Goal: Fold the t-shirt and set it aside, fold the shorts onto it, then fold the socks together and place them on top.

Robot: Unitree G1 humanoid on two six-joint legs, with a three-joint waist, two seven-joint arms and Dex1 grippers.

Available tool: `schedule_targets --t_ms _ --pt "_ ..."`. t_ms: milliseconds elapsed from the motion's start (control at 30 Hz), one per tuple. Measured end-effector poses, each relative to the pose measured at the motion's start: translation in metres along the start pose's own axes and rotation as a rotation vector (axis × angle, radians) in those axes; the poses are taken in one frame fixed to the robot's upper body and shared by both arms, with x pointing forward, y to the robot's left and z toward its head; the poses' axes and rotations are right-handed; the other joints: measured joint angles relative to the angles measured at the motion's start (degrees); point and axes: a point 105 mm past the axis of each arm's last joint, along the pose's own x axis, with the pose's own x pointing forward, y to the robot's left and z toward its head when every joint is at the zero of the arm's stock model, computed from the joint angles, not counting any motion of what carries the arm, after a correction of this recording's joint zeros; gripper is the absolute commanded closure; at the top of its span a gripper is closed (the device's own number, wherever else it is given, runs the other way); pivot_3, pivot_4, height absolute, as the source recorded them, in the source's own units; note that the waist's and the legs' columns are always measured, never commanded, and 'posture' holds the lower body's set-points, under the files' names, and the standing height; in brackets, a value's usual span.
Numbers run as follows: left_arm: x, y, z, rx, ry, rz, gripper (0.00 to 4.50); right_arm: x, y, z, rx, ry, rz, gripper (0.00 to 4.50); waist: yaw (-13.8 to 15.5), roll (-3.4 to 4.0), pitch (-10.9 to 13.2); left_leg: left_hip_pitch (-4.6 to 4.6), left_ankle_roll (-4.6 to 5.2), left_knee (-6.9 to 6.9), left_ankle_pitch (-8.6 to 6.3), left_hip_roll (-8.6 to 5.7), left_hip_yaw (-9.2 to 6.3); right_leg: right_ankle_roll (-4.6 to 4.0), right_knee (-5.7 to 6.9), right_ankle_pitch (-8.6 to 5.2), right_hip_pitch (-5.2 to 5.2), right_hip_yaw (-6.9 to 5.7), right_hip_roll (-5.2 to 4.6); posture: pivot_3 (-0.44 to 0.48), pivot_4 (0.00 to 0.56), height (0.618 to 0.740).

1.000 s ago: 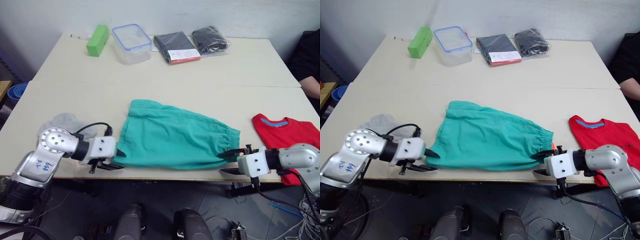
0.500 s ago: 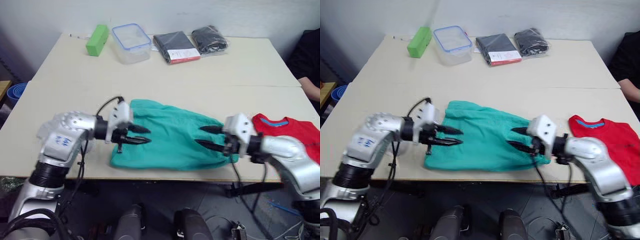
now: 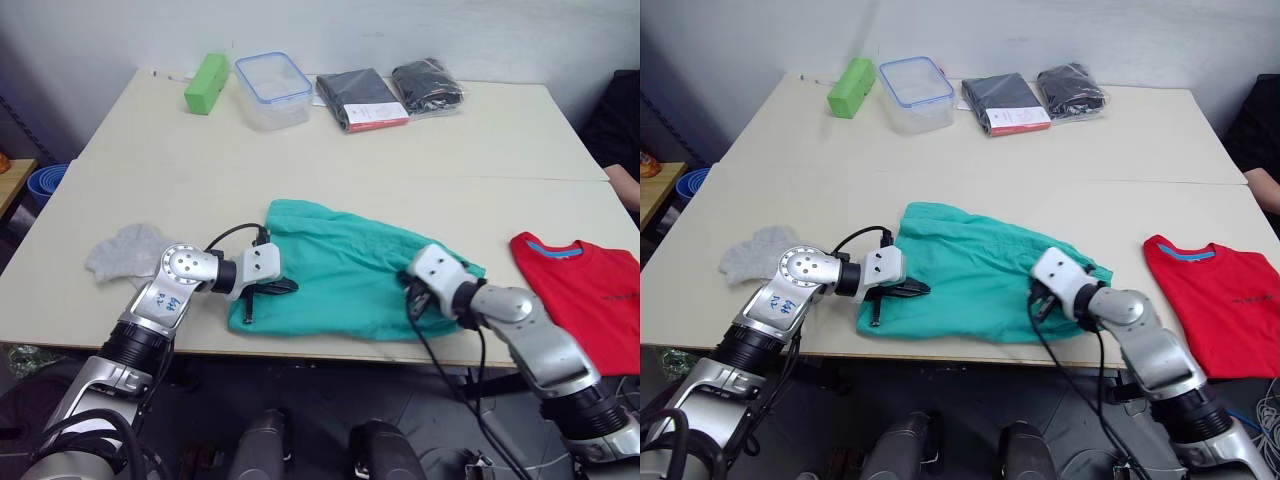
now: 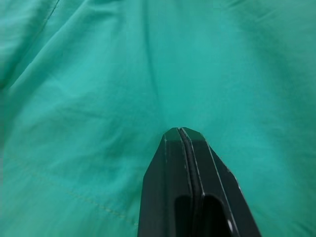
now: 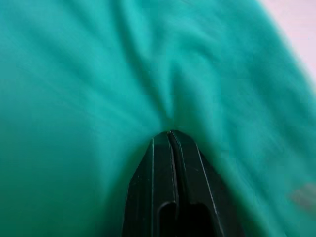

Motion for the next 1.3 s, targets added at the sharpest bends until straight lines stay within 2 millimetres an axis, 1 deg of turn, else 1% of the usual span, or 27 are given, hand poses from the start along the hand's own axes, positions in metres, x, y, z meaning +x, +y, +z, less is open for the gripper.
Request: schedule_targets --t_ms 67,133,167,200,267,300,400,467,500,533,600,667,767,800,833,867,967,1033,1100,1200,1300 --pt "0.0 0.0 -0.002 -0.007 0.002 0.005 4.5 -0.006 -0.015 -0.011 -0.001 0.033 -0.043 4.46 -0.02 0.06 -0.25 0.02 0.0 -0.03 0.0 0.0 0.0 0.0 -0.02 0.0 0.01 0.0 0.0 0.0 0.15 0.74" --pt "-0.002 0.002 -0.004 -0.016 0.002 0.016 4.5 -0.012 -0.027 -0.016 0.017 0.038 -0.077 4.46 -0.04 0.08 -0.37 0.07 0.0 -0.06 0.0 0.0 0.01 0.0 -0.05 0.0 0.06 0.0 0.0 0.0 0.15 0.74" --pt "-0.003 0.003 -0.004 -0.021 0.001 0.023 4.5 -0.015 -0.032 -0.017 0.057 0.028 -0.089 4.46 -0.04 0.08 -0.37 0.06 0.01 -0.07 0.0 0.01 0.01 -0.01 -0.05 0.0 0.06 0.0 0.01 0.0 0.15 0.74" --pt "-0.004 0.004 -0.005 -0.028 0.001 0.029 4.5 -0.017 -0.036 -0.017 0.095 0.013 -0.096 4.46 -0.04 0.08 -0.37 0.06 0.01 -0.07 0.0 0.01 0.01 -0.01 -0.05 0.0 0.04 0.01 0.01 0.0 0.15 0.74" --pt "-0.007 0.006 -0.005 -0.062 -0.006 0.042 4.5 -0.02 -0.037 -0.007 0.163 -0.058 -0.078 4.46 -0.09 0.08 -0.37 0.03 0.01 -0.09 0.0 0.02 0.01 -0.01 -0.04 0.0 0.01 0.02 0.02 0.0 0.15 0.74" --pt "-0.008 0.007 -0.005 -0.087 -0.012 0.044 4.5 -0.022 -0.034 0.001 0.172 -0.101 -0.05 4.46 -0.21 0.1 -0.36 0.02 0.01 -0.15 0.01 0.02 0.06 -0.01 -0.04 0.01 -0.06 0.02 0.03 0.0 0.15 0.74" --pt "-0.008 0.007 0.002 -0.168 -0.048 0.025 4.5 -0.033 -0.019 0.038 0.141 -0.245 0.057 4.46 -0.17 0.12 -0.33 -0.08 -0.02 -0.28 0.03 0.02 0.08 -0.01 -0.04 0.01 -0.22 0.0 0.04 0.0 0.15 0.74" --pt "-0.005 0.009 0.017 -0.177 -0.09 -0.004 4.5 -0.04 0.0 0.06 0.097 -0.325 0.153 4.46 -0.05 0.1 -0.32 -0.18 -0.04 -0.28 0.03 0.02 0.03 -0.04 -0.08 0.02 -0.28 -0.01 0.05 0.0 0.15 0.74" --pt "-0.005 0.011 0.025 -0.168 -0.104 -0.012 4.5 -0.043 0.009 0.067 0.076 -0.348 0.193 4.46 0.09 0.1 -0.32 -0.21 -0.03 -0.28 0.02 -0.01 0.02 -0.04 -0.09 0.02 -0.28 -0.03 0.04 0.0 0.15 0.74" --pt "-0.005 0.014 0.032 -0.154 -0.113 -0.013 4.5 -0.045 0.018 0.069 0.052 -0.35 0.233 4.46 0.23 0.1 -0.32 -0.23 -0.02 -0.27 0.01 -0.04 0.01 -0.04 -0.13 0.02 -0.26 -0.04 0.02 0.0 0.15 0.74" --pt "-0.004 0.021 0.041 -0.122 -0.119 -0.014 4.5 -0.046 0.045 0.063 0.006 -0.314 0.341 4.46 0.45 0.09 -0.32 -0.24 0.03 -0.26 -0.01 -0.1 0.02 -0.03 -0.21 0.02 -0.22 -0.11 0.01 0.0 0.15 0.74" --pt "0.004 0.027 0.041 -0.102 -0.096 -0.021 4.5 -0.043 0.064 0.054 -0.024 -0.27 0.413 4.46 0.34 0.08 -0.32 -0.24 0.08 -0.24 -0.01 -0.12 0.12 0.03 -0.21 0.05 -0.25 -0.2 0.02 0.0 0.15 0.74" --pt "0.022 0.036 0.03 -0.11 -0.044 -0.027 4.5 -0.036 0.077 0.044 -0.079 -0.219 0.436 4.46 0.31 0.05 -0.3 -0.26 0.11 -0.17 0.01 -0.1 0.17 0.06 -0.2 0.07 -0.3 -0.3 0.02 0.0 0.15 0.74" --pt "0.029 0.041 0.023 -0.119 -0.014 -0.016 4.5 -0.034 0.079 0.039 -0.101 -0.198 0.434 4.46 0.28 0.01 -0.28 -0.26 0.11 -0.14 0.01 -0.07 0.17 0.06 -0.2 0.07 -0.31 -0.31 0.02 0.0 0.15 0.74" --pt "0.031 0.047 0.022 -0.116 -0.008 0.002 4.5 -0.032 0.079 0.035 -0.116 -0.178 0.432 4.46 0.22 -0.03 -0.25 -0.29 0.1 -0.15 0.01 -0.05 0.17 0.06 -0.2 0.07 -0.35 -0.31 0.03 0.0 0.15 0.74" --pt "0.033 0.057 0.022 -0.102 0.007 0.04 4.5 -0.031 0.079 0.03 -0.141 -0.149 0.43 4.46 0.24 -0.04 -0.24 -0.29 0.09 -0.14 0.0 -0.04 0.15 0.06 -0.19 0.07 -0.35 -0.32 0.02 0.0 0.15 0.74" --pt "0.029 0.083 0.018 -0.083 0.062 0.164 4.5 -0.031 0.078 0.024 -0.179 -0.119 0.414 4.46 0.13 -0.06 -0.23 -0.3 0.09 -0.15 -0.01 -0.04 0.17 0.06 -0.19 0.07 -0.37 -0.32 0.01 0.0 0.15 0.74" --pt "0.024 0.097 0.013 -0.088 0.083 0.251 4.5 -0.032 0.077 0.016 -0.2 -0.089 0.402 4.46 0.08 -0.07 -0.23 -0.29 0.08 -0.16 -0.03 -0.04 0.17 0.06 -0.19 0.07 -0.37 -0.34 0.01 0.0 0.15 0.74" --pt "0.018 0.105 0.009 -0.099 0.095 0.311 4.5 -0.034 0.076 0.014 -0.214 -0.084 0.387 4.46 0.07 -0.09 -0.22 -0.29 0.07 -0.15 -0.03 -0.03 0.16 0.06 -0.19 0.07 -0.36 -0.37 0.02 0.0 0.15 0.74" --pt "0.013 0.109 0.006 -0.12 0.086 0.345 4.5 -0.035 0.073 0.011 -0.217 -0.079 0.345 4.46 0.11 -0.13 -0.2 -0.3 0.07 -0.11 -0.03 -0.04 0.16 0.06 -0.18 0.07 -0.35 -0.38 0.01 0.0 0.15 0.74" --pt "0.008 0.109 0.002 -0.148 0.072 0.345 4.5 -0.035 0.062 0.007 -0.21 -0.067 0.261 4.46 0.11 -0.15 -0.19 -0.36 0.07 -0.03 -0.04 -0.03 0.15 0.06 -0.17 0.07 -0.37 -0.38 0.02 0.0 0.15 0.74"
